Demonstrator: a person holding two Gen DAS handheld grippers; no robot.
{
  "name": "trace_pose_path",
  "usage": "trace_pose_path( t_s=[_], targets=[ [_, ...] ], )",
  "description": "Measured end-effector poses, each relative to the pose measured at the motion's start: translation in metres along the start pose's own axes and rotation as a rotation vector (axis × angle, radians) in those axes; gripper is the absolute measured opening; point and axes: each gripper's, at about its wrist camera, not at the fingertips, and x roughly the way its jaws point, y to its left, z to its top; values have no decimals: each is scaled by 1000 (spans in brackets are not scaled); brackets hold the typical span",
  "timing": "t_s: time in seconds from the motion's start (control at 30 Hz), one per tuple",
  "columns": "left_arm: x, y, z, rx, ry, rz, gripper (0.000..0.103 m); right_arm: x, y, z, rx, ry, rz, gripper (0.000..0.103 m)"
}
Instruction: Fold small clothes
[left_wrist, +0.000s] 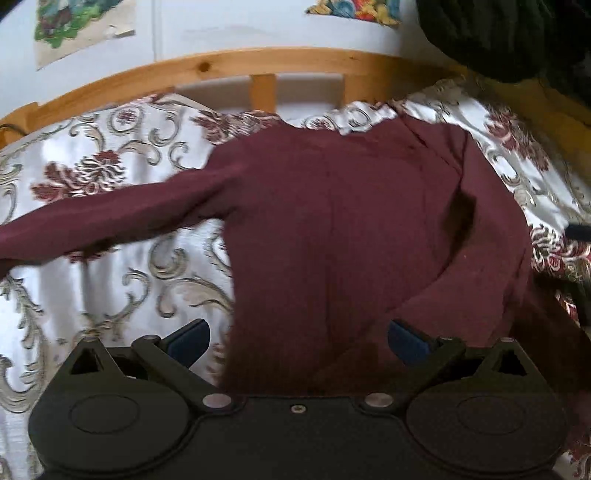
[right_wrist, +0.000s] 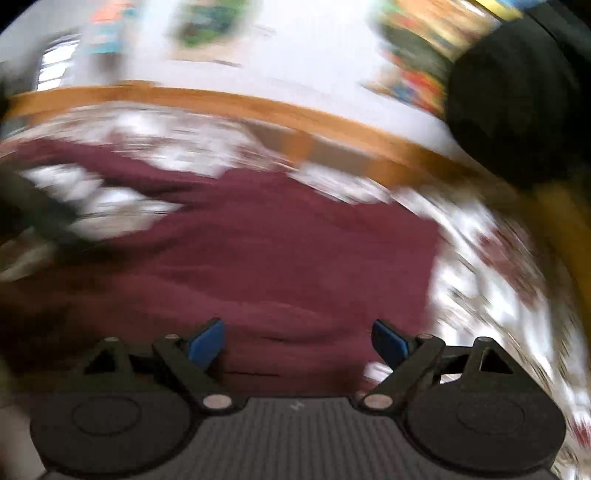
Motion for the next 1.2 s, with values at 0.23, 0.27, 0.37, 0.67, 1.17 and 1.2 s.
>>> trace_pose_path(
  t_s=[0.23,0.27,0.37,0.67,1.17,1.2],
  targets=[
    [27,-6,-12,5,145,144,101,92,-88,26,268,45,-104,64],
    [28,-1,-16,-18,160,144,101,101,-94,31,282,34,-92,61],
    [25,13,-26,-119,154,120,101,127,-97,46,258,35,-56,4],
    [21,5,-32,-119,135,165,102,134,-101,43,238,16,-149,6],
    [8,5,-34,-167,121,122,102,87,-38,2,-118,113,-286,66],
    [5,9,-33,-192,118,106,102,83,-40,5,-87,113,-282,67]
  ],
)
